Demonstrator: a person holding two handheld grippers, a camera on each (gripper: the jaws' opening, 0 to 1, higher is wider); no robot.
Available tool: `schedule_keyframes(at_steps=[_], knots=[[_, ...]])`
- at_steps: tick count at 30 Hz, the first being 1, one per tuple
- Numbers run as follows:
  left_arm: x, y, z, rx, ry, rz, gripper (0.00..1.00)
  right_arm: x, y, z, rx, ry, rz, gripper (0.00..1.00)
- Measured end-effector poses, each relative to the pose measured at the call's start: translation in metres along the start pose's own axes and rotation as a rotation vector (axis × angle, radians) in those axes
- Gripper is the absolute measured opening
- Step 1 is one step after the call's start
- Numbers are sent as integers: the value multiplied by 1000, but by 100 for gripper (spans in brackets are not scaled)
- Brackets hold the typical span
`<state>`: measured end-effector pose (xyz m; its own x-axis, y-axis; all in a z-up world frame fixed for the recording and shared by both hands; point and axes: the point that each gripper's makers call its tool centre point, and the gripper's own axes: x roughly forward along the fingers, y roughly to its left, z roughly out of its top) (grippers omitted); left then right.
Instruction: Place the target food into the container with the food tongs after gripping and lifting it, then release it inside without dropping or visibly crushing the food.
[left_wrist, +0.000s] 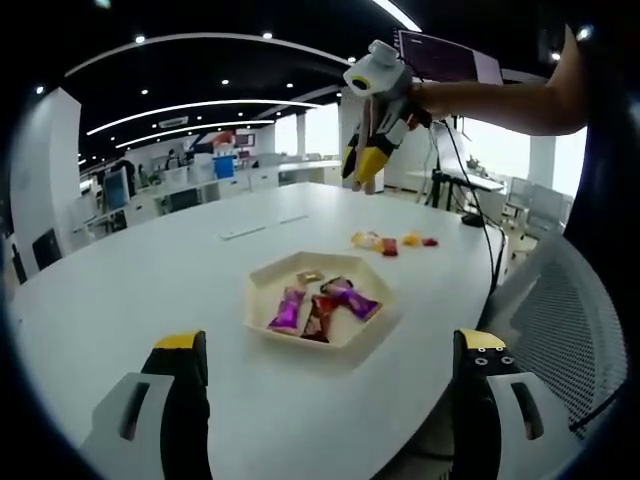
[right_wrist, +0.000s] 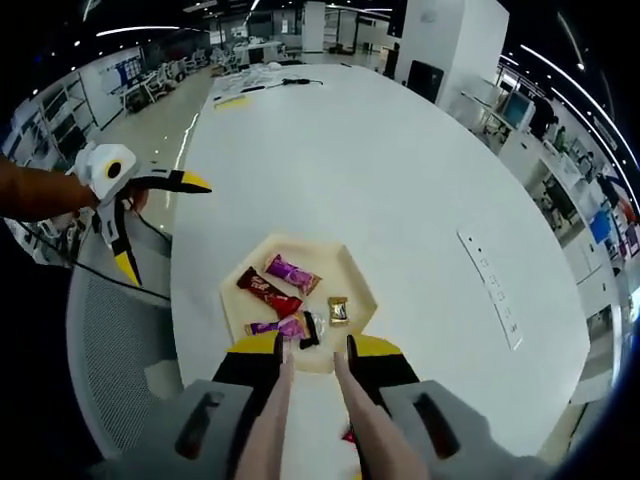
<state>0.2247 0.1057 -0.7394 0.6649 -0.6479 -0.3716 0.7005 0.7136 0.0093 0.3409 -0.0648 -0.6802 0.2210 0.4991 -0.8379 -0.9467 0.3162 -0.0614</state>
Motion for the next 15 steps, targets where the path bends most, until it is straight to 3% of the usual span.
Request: schedule_keyframes(at_steps=[15], knots=[[0,1,-2,0,8,2,99,-25,-21,-54,56,13,-50,25]])
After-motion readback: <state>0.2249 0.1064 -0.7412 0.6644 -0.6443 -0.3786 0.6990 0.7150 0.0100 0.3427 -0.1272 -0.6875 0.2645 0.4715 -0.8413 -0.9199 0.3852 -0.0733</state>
